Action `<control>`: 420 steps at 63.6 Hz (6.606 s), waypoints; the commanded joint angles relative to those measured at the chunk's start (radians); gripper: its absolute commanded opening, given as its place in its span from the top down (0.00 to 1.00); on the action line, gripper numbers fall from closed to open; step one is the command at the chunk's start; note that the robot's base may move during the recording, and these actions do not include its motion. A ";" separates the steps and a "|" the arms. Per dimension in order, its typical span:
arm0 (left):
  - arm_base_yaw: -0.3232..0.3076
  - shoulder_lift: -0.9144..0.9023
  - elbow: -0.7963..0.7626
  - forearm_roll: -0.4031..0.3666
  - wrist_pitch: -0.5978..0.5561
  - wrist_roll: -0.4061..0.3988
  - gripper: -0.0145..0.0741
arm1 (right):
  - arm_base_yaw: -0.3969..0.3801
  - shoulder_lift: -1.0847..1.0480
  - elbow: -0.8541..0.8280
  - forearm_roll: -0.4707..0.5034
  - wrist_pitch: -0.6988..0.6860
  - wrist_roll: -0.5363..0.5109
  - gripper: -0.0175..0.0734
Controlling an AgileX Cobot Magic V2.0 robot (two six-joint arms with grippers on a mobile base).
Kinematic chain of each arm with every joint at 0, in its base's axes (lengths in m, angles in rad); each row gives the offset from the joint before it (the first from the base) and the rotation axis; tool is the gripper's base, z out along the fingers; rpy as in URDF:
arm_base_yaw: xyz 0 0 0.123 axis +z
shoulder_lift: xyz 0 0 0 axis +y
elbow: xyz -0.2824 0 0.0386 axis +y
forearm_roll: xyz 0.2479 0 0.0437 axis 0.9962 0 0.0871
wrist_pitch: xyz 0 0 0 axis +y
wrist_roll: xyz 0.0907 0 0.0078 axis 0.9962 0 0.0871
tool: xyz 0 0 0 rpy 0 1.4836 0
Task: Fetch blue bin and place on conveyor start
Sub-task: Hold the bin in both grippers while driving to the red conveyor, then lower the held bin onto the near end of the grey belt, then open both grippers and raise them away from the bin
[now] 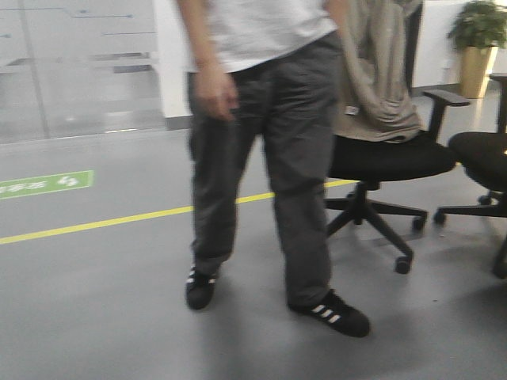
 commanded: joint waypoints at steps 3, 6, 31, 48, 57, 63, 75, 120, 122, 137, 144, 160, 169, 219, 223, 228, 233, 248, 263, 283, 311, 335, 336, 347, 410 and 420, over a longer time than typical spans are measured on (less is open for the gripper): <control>-0.005 -0.015 -0.011 0.011 -0.048 -0.004 0.96 | 0.000 -0.010 -0.013 -0.005 -0.039 -0.008 0.98; -0.005 -0.015 -0.011 0.012 -0.048 -0.004 0.96 | 0.000 -0.010 -0.013 -0.005 -0.039 -0.008 0.98; -0.005 -0.015 -0.011 0.018 -0.048 -0.004 0.96 | 0.000 -0.010 -0.013 -0.005 -0.039 -0.008 0.98; -0.005 -0.015 -0.011 0.032 -0.048 -0.004 0.96 | 0.000 -0.010 -0.013 -0.005 -0.039 -0.008 0.98; -0.005 -0.015 -0.011 0.036 -0.048 -0.004 0.96 | 0.000 -0.010 -0.013 -0.005 -0.039 -0.008 0.98; -0.005 -0.015 -0.011 0.036 -0.048 -0.004 0.96 | 0.000 -0.010 -0.013 -0.005 -0.039 -0.008 0.98; -0.005 -0.015 -0.011 0.036 -0.048 -0.004 0.96 | 0.000 -0.010 -0.013 -0.005 -0.039 -0.008 0.98; -0.005 -0.015 -0.011 0.038 -0.048 -0.004 0.96 | 0.000 -0.010 -0.013 -0.005 -0.039 -0.008 0.98; -0.005 -0.015 -0.011 0.038 -0.048 -0.004 0.96 | 0.000 -0.010 -0.013 -0.005 -0.039 -0.008 0.98; -0.005 -0.015 -0.011 0.038 -0.048 -0.004 0.96 | 0.000 -0.010 -0.013 -0.005 -0.039 -0.008 0.98; -0.005 -0.015 -0.011 0.038 -0.048 -0.004 0.96 | 0.000 -0.010 -0.013 -0.005 -0.039 -0.008 0.98; -0.005 -0.015 -0.011 0.038 -0.048 -0.004 0.96 | 0.000 -0.010 -0.013 -0.005 -0.039 -0.008 0.98; -0.005 -0.015 -0.011 0.038 -0.048 -0.004 0.96 | 0.000 -0.010 -0.013 -0.005 -0.039 -0.008 0.98; -0.005 -0.015 -0.011 0.038 -0.048 -0.004 0.96 | 0.000 -0.010 -0.013 0.042 0.079 -0.008 0.98; -0.005 -0.015 -0.011 0.038 -0.048 -0.004 0.96 | 0.000 -0.010 -0.013 0.042 0.068 -0.008 0.98; -0.005 -0.015 -0.011 0.038 -0.048 -0.004 0.96 | 0.000 -0.010 -0.013 0.042 0.068 -0.008 0.98; -0.005 -0.015 -0.011 0.038 -0.048 -0.004 0.96 | 0.000 -0.010 -0.013 0.042 0.068 -0.008 0.98; -0.005 -0.015 -0.011 0.038 -0.077 -0.004 0.96 | 0.000 -0.010 -0.013 0.044 0.068 -0.008 0.98; -0.005 -0.015 -0.011 0.032 -0.127 -0.004 0.96 | 0.000 -0.010 -0.013 0.044 0.043 -0.008 0.98; -0.050 0.024 -0.011 0.153 0.001 -0.020 0.96 | 0.014 0.005 -0.013 -0.085 0.082 0.039 0.98; -0.072 0.108 0.104 0.091 -0.038 -0.092 0.96 | 0.031 0.022 0.261 -0.045 -0.092 0.138 0.98; -0.021 0.113 0.590 0.011 -0.473 -0.213 0.96 | 0.031 0.078 0.636 -0.045 -0.481 0.247 0.98; -0.021 0.113 0.604 0.011 -0.489 -0.216 0.96 | 0.031 0.084 0.645 -0.045 -0.494 0.247 0.98; -0.011 0.113 0.717 0.011 -0.588 -0.245 0.96 | 0.031 0.158 0.677 -0.047 -0.587 0.247 0.98; 0.057 0.036 0.728 0.053 -0.526 -0.250 0.44 | -0.022 0.086 0.671 -0.076 -0.506 0.279 0.51; 0.040 -0.071 0.735 0.051 -0.513 -0.228 0.71 | -0.020 -0.016 0.671 -0.076 -0.477 0.269 0.75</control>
